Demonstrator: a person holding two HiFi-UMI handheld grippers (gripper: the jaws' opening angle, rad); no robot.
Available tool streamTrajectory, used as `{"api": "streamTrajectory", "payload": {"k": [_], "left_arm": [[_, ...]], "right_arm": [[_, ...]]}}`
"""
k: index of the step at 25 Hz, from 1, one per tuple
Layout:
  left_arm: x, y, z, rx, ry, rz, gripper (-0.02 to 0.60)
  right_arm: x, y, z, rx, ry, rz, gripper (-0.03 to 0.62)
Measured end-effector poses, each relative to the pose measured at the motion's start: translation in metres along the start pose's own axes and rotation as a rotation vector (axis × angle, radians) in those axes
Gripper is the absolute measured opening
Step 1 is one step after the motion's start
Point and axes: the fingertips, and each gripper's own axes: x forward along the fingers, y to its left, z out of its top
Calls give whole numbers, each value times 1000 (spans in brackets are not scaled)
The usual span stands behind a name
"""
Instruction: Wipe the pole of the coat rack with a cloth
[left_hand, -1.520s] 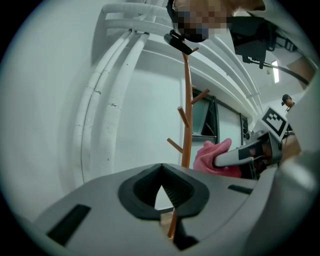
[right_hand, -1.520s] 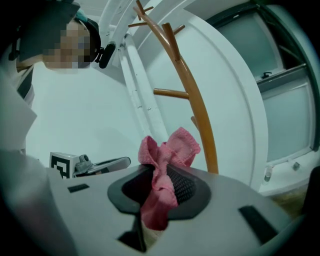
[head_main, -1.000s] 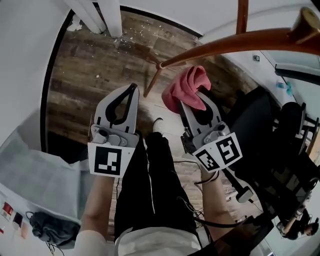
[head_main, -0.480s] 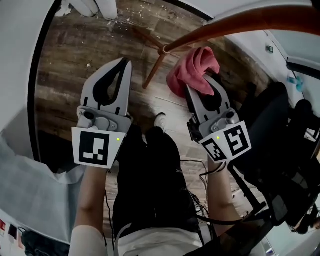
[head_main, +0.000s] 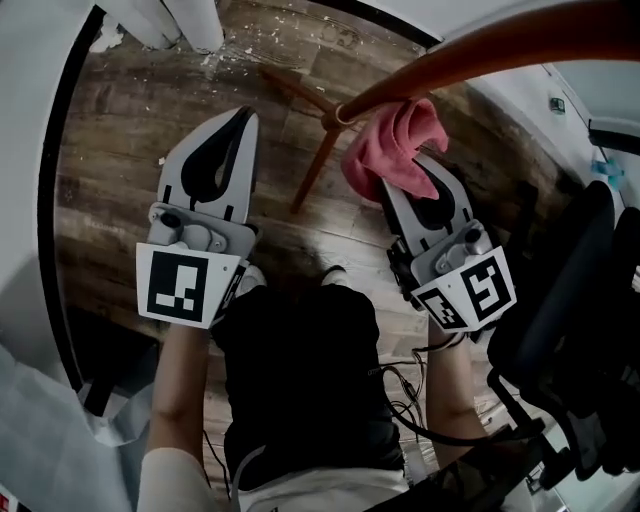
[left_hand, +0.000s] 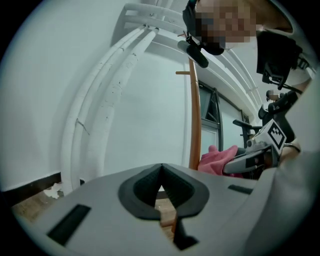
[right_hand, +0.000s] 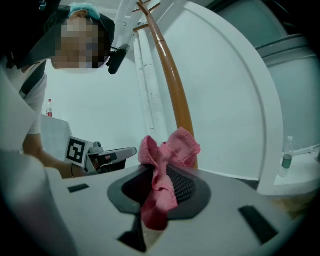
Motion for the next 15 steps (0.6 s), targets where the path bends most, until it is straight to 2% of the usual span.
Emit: {"api": "streamTrajectory", "payload": {"k": [5,8,13,15], "left_arm": [[14,10,-54,29,-11,-46,11],[15,10,-84,19,-14,-75,11],[20,9,-117,84,-29,-123,11],[21,6,-128,84,-35,-145,11]], "right_arm": [[15,-12,-40,-69,-22,-4,91],[21,-15,-64,-103,-38,1,91],[37,-25,-101,-145,-62,5,91],[39,-31,-113,-141,-71,1,91]]}}
